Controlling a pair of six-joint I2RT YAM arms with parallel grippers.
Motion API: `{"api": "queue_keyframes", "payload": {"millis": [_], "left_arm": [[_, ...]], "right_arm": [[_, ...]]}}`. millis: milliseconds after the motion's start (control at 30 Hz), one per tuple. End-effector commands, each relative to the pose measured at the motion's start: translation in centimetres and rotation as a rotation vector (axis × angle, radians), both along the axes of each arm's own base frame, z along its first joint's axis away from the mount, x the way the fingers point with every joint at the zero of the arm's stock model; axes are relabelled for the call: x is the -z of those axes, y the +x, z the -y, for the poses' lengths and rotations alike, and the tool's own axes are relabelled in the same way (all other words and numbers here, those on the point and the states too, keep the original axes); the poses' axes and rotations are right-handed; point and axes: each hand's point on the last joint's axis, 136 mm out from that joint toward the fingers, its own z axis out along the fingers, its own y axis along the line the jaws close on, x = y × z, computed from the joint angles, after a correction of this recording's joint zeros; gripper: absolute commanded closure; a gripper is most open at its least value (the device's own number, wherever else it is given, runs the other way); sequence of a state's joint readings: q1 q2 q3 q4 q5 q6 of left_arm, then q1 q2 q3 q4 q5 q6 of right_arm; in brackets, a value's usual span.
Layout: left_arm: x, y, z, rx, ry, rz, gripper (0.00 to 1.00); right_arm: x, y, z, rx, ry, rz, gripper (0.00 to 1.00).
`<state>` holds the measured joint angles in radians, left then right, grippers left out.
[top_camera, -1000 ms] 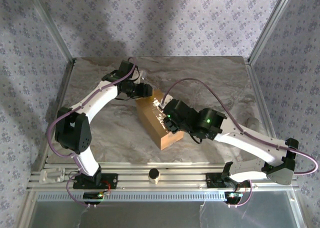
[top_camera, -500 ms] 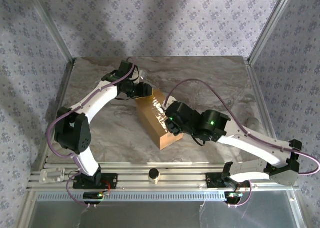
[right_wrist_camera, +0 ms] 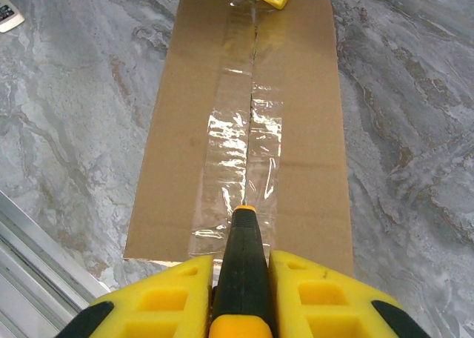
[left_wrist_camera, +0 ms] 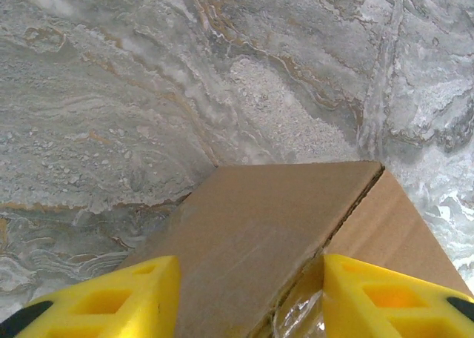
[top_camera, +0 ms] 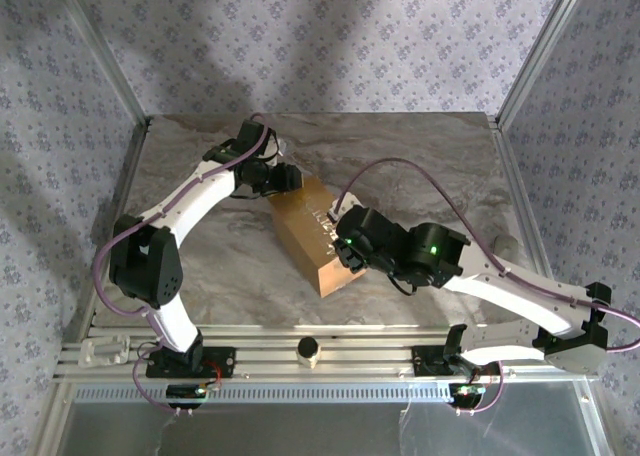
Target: Unpack the express box
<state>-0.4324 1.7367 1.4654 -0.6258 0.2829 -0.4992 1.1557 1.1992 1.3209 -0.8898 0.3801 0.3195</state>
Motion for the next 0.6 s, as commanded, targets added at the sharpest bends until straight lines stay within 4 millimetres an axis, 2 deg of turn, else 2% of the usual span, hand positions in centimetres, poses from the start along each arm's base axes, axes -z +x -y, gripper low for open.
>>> {"api": "queue_keyframes", "payload": {"millis": [0,267,567], "left_arm": [[4.4,1.4,-6.5,-0.203,0.262,-0.052,0.5],[4.1,1.6,-7.1,-0.238,0.283,-0.041,0.5],[2.8,2.1,-7.8,-0.276,0.308,0.001,0.5]], "right_arm": [[2.3,-2.9,2.2,-0.035,-0.095,-0.117,1.0],[2.0,-3.3,2.6,-0.026,-0.091,-0.114,1.0],[2.0,-3.6,3.0,-0.017,-0.096,-0.118,1.0]]}}
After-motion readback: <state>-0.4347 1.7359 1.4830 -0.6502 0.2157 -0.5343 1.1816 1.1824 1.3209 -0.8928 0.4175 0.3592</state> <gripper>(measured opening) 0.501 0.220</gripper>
